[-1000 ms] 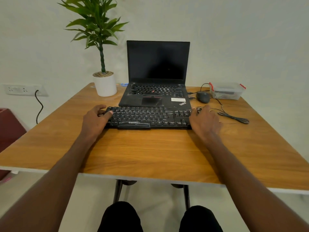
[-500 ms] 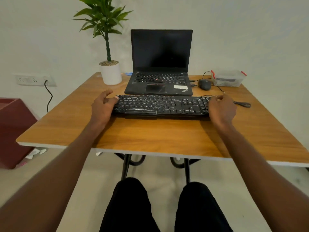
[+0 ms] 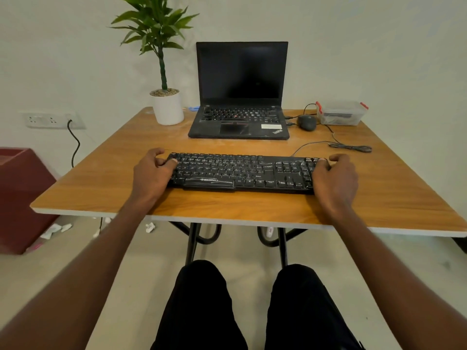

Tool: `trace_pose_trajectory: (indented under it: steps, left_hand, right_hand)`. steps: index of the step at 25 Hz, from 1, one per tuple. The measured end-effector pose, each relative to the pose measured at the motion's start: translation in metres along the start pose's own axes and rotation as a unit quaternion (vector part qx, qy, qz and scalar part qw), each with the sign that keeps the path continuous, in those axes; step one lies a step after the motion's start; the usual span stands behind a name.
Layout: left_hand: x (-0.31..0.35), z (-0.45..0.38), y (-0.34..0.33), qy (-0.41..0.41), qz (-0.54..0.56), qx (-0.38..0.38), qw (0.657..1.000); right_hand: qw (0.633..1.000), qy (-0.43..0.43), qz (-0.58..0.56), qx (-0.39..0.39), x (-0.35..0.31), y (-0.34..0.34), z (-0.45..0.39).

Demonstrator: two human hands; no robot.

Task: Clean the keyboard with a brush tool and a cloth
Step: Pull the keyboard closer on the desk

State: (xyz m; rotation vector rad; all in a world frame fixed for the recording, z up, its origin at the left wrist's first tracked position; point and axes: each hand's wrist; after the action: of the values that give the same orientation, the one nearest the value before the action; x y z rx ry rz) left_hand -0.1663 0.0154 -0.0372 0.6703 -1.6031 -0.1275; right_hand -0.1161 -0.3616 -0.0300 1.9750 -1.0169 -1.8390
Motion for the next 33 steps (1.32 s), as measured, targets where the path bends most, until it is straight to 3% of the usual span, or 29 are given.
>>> trace_pose_trajectory:
  steps: [4,14,20,25,28,33]
  left_hand:
    - [0.001,0.001,-0.002,0.000,-0.035,0.008,0.999]
    - [0.002,0.003,-0.002,0.018,-0.032,0.035,0.999]
    - [0.000,0.002,-0.002,0.015,-0.077,0.034,0.996]
    - [0.014,0.011,-0.013,-0.082,-0.171,0.069,0.979]
    - [0.050,0.009,-0.048,-0.144,-0.169,0.006,0.975]
    - [0.131,-0.034,-0.148,-0.214,-0.177,-0.187,0.942]
  right_hand:
    - [0.998,-0.028,0.064,-0.007,0.001,-0.002,-0.003]
    - [0.999,0.007,0.043,-0.017,0.005,-0.003,-0.003]
    - [0.998,-0.026,0.054,-0.001,0.000,-0.001,0.000]
    - [0.991,0.094,-0.054,0.084,0.003,0.003,0.006]
    - [0.977,0.158,-0.124,0.071,0.016,0.016,-0.001]
    - [0.987,0.128,-0.093,0.001,0.040,0.049,-0.035]
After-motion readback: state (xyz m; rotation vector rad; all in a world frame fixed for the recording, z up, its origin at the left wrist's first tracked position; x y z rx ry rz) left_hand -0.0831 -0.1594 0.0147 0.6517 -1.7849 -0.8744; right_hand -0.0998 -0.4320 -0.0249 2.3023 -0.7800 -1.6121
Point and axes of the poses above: each hand's wrist, its own z-axis away from the middle knuckle, its own y-axis out of the back of the hand, x = y × z, and after that the axes turned 14 degrees about -x, right-handed
